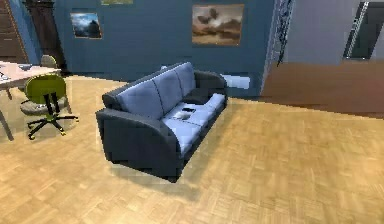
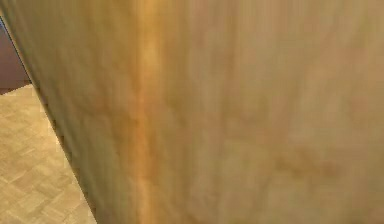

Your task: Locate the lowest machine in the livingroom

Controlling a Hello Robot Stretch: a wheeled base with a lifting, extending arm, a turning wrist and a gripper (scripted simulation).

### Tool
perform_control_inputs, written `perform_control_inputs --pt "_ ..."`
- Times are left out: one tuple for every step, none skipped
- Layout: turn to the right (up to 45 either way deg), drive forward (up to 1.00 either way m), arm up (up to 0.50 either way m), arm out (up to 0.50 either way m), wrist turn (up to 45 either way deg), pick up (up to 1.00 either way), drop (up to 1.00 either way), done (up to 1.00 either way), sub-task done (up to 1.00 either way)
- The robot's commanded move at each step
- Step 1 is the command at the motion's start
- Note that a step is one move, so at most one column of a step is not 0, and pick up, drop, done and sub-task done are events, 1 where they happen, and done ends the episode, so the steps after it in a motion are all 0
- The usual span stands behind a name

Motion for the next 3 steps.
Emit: perform_control_inputs --pt "0.0 0.45 0.0 0.0 0.0 0.0 0.0 0.0 0.0" --pt "-45.0 0.0 0.0 0.0 0.0 0.0 0.0 0.0 0.0" --pt "-21.0 0.0 0.0 0.0 0.0 0.0 0.0 0.0 0.0"
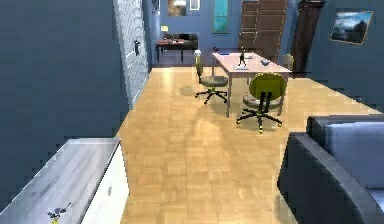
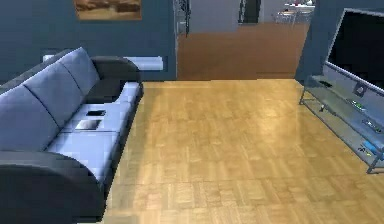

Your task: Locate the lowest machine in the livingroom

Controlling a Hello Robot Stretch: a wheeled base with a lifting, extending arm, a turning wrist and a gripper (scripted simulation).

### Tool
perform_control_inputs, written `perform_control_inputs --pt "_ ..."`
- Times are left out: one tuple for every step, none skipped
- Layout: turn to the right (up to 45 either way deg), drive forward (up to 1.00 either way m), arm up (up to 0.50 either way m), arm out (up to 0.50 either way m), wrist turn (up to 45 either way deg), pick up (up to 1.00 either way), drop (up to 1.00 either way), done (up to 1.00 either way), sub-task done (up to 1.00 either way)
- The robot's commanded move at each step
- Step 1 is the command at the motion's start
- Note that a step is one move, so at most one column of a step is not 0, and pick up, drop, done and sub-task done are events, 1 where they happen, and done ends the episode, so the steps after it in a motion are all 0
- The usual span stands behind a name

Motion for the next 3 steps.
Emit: perform_control_inputs --pt "0.0 1.0 0.0 0.0 0.0 0.0 0.0 0.0 0.0" --pt "-3.0 0.0 0.0 0.0 0.0 0.0 0.0 0.0 0.0" --pt "0.0 0.6 0.0 0.0 0.0 0.0 0.0 0.0 0.0"
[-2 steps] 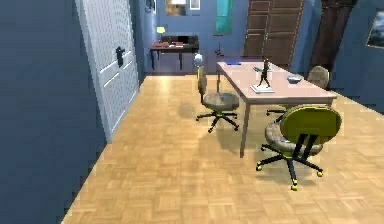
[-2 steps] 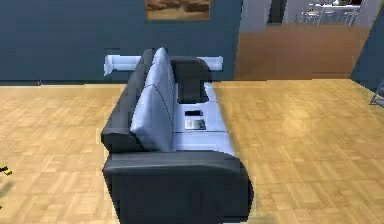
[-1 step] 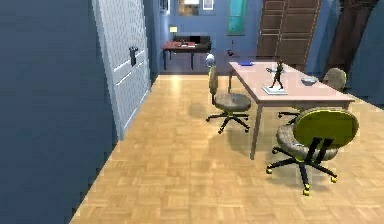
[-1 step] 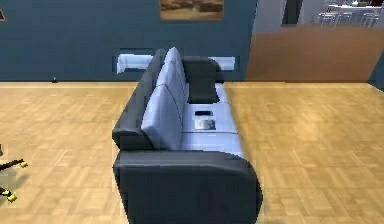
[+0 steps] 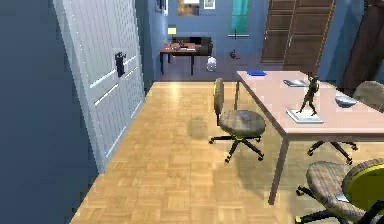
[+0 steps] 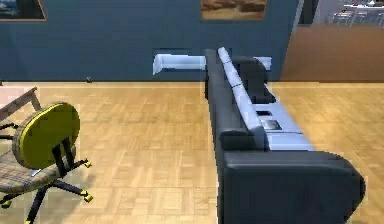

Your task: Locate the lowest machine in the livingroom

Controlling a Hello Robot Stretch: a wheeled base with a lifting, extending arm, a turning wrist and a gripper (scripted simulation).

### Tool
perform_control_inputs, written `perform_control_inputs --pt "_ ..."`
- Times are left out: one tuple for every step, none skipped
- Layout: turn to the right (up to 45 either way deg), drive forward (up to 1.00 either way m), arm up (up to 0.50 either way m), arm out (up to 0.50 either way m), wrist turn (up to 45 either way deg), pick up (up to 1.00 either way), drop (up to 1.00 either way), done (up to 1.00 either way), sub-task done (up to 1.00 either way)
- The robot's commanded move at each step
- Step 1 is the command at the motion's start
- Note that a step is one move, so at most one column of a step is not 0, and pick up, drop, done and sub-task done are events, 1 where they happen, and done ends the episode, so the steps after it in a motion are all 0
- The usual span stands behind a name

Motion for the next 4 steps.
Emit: perform_control_inputs --pt "-9.0 0.0 0.0 0.0 0.0 0.0 0.0 0.0 0.0" --pt "0.0 1.0 0.0 0.0 0.0 0.0 0.0 0.0 0.0" --pt "0.0 0.75 0.0 0.0 0.0 0.0 0.0 0.0 0.0" --pt "6.0 0.0 0.0 0.0 0.0 0.0 0.0 0.0 0.0"
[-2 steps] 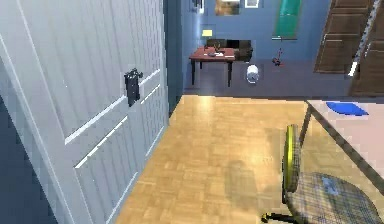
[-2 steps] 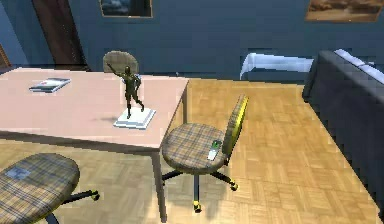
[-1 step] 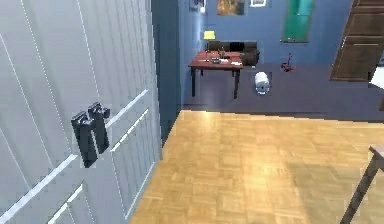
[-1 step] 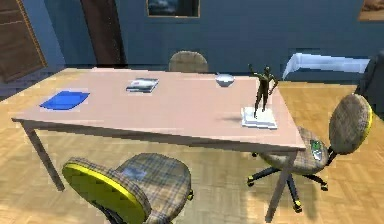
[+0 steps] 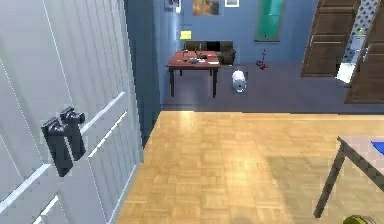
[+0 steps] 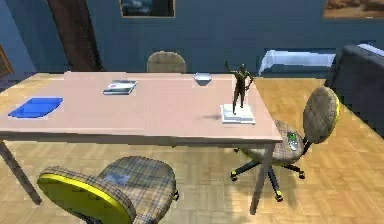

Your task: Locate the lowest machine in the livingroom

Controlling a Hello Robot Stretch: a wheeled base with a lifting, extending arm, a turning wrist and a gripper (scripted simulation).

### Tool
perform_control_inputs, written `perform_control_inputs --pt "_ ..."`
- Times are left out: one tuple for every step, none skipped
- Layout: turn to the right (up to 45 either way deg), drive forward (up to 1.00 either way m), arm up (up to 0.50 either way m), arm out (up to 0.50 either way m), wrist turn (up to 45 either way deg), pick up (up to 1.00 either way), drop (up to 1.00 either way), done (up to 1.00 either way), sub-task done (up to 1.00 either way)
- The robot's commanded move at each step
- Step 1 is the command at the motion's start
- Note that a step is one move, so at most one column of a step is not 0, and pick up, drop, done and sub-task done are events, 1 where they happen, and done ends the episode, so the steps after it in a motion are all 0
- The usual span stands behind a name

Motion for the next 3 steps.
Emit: perform_control_inputs --pt "0.0 0.7 0.0 0.0 0.0 0.0 0.0 0.0 0.0" --pt "18.0 0.0 0.0 0.0 0.0 0.0 0.0 0.0 0.0" --pt "0.0 1.0 0.0 0.0 0.0 0.0 0.0 0.0 0.0"
